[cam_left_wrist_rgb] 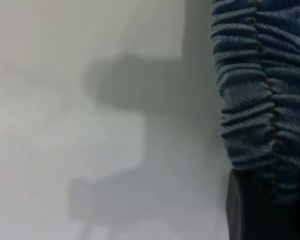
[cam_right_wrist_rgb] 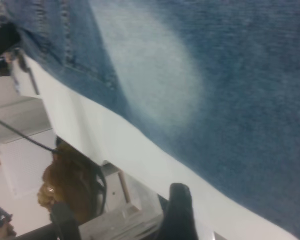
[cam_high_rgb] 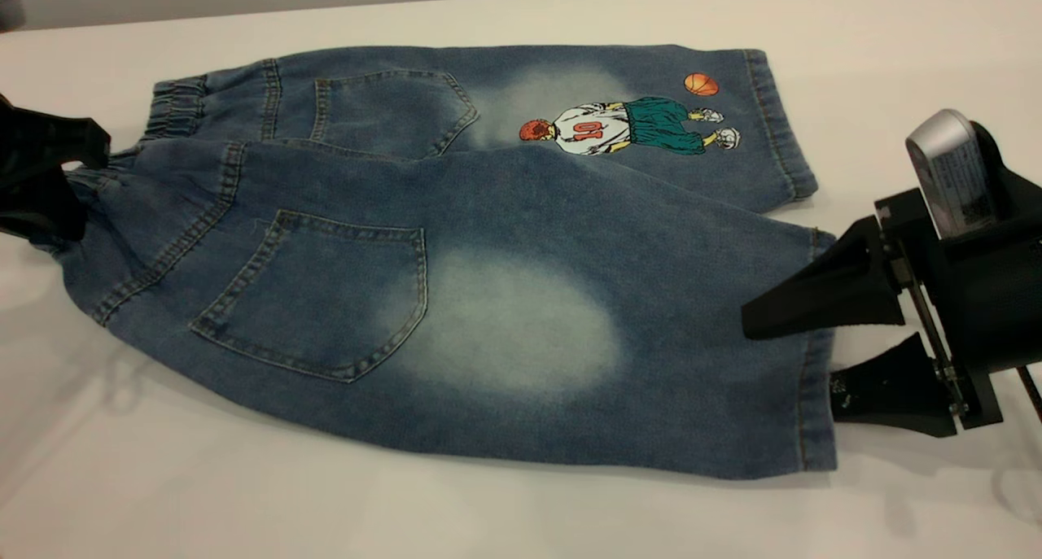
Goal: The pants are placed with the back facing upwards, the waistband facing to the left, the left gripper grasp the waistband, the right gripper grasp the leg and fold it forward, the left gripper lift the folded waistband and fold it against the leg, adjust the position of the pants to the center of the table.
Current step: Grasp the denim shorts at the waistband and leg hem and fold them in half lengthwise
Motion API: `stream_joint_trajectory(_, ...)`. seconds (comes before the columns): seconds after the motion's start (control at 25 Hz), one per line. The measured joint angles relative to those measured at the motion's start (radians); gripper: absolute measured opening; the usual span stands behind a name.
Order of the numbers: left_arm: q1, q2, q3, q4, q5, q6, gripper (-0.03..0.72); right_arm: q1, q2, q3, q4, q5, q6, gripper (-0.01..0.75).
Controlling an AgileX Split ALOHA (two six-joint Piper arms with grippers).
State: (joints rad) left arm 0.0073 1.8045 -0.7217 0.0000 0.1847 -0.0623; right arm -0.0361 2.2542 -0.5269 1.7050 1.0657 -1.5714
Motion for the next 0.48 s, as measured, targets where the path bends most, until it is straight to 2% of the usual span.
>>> stream_joint_trajectory(0.28,0.000,0.000,0.000,0.000,0.001,0.000,0.162,0.066,0.000,0.000,0.002,-0.027,0.001,0.435)
stream_joint_trajectory(0.48,0.000,0.000,0.000,0.000,0.001,0.001,0.162,0.069,0.000,0.000,0.002,-0.087,0.001,0.344)
